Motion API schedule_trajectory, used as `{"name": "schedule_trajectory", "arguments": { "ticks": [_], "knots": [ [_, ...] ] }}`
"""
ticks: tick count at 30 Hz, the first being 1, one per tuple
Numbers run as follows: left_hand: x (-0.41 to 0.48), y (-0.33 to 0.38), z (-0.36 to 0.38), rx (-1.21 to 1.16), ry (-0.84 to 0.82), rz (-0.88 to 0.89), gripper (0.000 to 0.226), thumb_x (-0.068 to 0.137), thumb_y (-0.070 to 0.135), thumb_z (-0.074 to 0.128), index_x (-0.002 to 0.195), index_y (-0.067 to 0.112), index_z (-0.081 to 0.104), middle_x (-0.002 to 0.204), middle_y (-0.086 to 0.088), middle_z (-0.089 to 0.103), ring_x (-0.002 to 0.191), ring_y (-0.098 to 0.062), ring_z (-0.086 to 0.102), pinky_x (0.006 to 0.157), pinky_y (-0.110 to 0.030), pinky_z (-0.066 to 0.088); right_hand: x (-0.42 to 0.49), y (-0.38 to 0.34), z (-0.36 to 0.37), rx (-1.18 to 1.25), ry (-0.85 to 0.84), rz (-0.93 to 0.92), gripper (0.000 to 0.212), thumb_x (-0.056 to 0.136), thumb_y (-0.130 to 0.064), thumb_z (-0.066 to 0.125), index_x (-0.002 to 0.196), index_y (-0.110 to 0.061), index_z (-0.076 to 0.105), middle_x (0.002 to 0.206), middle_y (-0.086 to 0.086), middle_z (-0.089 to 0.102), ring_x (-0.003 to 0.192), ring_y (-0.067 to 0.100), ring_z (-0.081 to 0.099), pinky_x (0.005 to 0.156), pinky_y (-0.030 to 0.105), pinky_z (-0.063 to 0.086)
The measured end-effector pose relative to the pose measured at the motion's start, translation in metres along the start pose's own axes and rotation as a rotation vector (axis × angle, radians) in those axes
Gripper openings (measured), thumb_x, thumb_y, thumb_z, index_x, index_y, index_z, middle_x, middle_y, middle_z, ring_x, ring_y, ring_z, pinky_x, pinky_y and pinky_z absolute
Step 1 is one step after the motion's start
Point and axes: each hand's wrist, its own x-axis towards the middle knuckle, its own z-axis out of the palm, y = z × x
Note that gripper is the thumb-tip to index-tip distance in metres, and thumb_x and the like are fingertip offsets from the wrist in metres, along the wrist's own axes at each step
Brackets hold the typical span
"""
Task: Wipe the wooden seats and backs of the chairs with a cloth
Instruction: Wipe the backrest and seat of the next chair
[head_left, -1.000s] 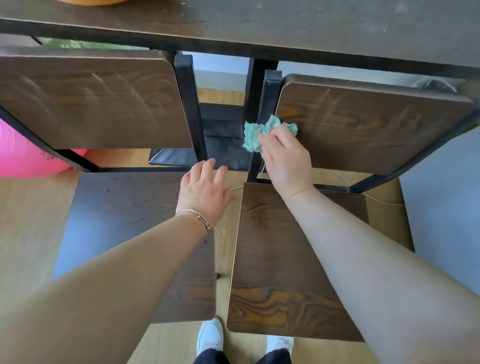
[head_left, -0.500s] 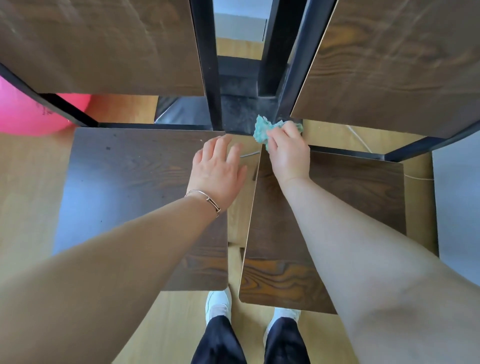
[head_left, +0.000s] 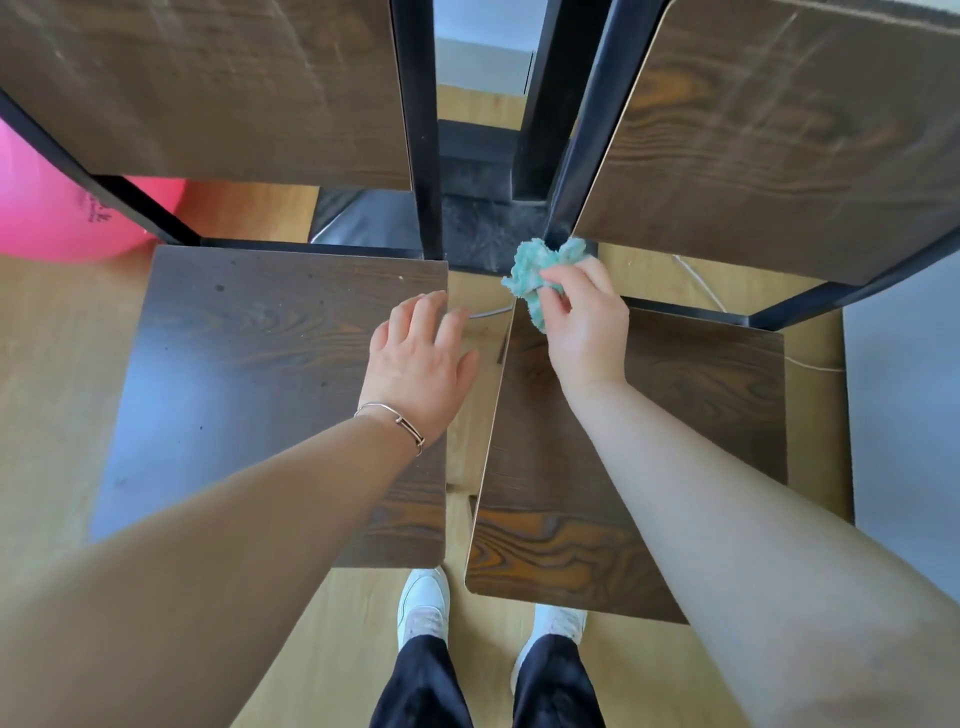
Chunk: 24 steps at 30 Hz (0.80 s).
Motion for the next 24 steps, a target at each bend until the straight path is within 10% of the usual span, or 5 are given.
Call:
{"name": "schedule_trajectory", "arguments": {
  "ticks": [13, 24],
  "knots": [
    [0.016, 0.034, -0.046, 0.005, 0.101, 0.037, 0.042, 0.093, 0.040, 0.042, 0.125, 0.016, 0.055, 0.137, -0.010, 0.050, 0.127, -0.033, 0.042, 0.097, -0.049, 0.042, 0.099, -0.059, -0.140, -0.003, 0.403, -0.232, 0.018, 0.092, -0.021, 0.068, 0.104, -0.008, 0.069, 0.108, 0.010, 0.063, 0.104, 0.013, 0.061, 0.077, 0.016, 0.055],
    [0.021, 0.037, -0.029, 0.001, 0.105, 0.049, 0.044, 0.093, 0.043, 0.038, 0.124, 0.016, 0.056, 0.134, -0.010, 0.052, 0.125, -0.033, 0.045, 0.097, -0.049, 0.043, 0.091, -0.031, -0.098, -0.077, 0.388, -0.080, 0.022, 0.087, -0.026, 0.073, 0.081, -0.009, 0.061, 0.097, 0.008, 0.061, 0.090, 0.014, 0.061, 0.064, 0.020, 0.053]
  ]
}}
